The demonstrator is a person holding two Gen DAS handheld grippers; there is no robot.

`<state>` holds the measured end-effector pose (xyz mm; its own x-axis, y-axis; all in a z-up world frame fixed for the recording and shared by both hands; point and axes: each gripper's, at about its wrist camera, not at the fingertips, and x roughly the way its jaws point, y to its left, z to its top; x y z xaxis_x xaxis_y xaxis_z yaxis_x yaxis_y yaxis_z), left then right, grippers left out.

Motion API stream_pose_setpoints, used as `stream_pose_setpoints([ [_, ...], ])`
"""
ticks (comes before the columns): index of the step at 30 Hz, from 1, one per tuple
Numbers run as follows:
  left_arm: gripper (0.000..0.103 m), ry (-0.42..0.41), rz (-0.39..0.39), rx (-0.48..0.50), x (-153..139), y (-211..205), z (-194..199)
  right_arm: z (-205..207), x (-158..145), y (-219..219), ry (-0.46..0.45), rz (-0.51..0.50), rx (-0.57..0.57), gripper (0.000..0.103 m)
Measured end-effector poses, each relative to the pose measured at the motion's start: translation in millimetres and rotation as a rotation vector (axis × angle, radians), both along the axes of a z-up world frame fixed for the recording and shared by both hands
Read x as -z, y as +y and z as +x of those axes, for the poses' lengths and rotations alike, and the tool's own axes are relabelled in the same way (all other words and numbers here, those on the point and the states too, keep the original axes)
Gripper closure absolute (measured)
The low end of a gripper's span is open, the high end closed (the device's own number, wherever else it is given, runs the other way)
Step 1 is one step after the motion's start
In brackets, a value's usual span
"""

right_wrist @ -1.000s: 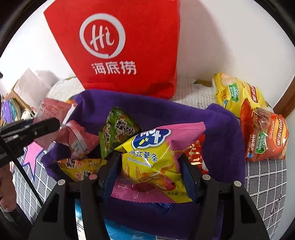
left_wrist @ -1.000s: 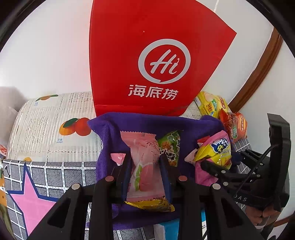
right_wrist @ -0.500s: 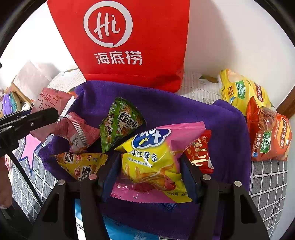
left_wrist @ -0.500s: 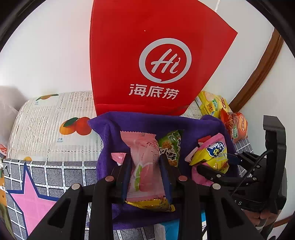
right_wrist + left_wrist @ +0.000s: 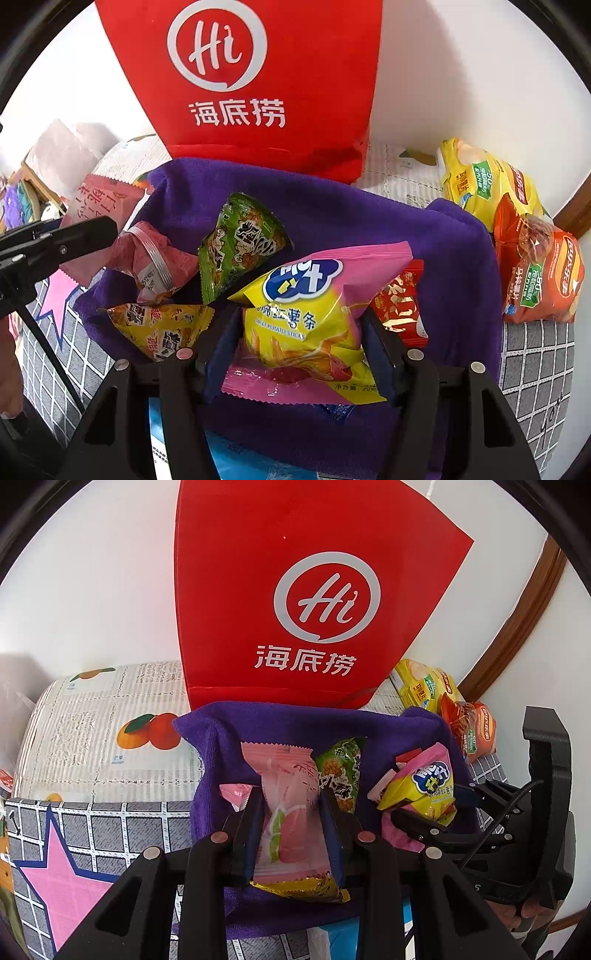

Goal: Organize snacks
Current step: 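Open the right tool onto the towel while the left tool releases the pink packet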

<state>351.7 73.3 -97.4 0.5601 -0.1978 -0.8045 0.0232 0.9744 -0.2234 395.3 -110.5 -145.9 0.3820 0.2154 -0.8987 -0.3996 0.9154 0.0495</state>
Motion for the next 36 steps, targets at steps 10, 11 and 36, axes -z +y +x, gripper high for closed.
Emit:
stream_pose_setpoints([
  [10, 0.074, -0.006, -0.016, 0.001, 0.8, -0.1, -0.8, -1.7, -6.4, -2.8, -0.013, 0.007, -0.004, 0.028],
  [11, 0.074, -0.007, -0.02, 0.003, 1.1, -0.1, -0.2, -2.4, -8.2, -3.1, -0.016, 0.007, -0.006, 0.028],
  [36, 0.074, 0.039, -0.082, 0.129, 15.1, -35.7, -0.7, -7.5, -64.4, -44.6, -0.154, 0.096, 0.104, 0.028],
])
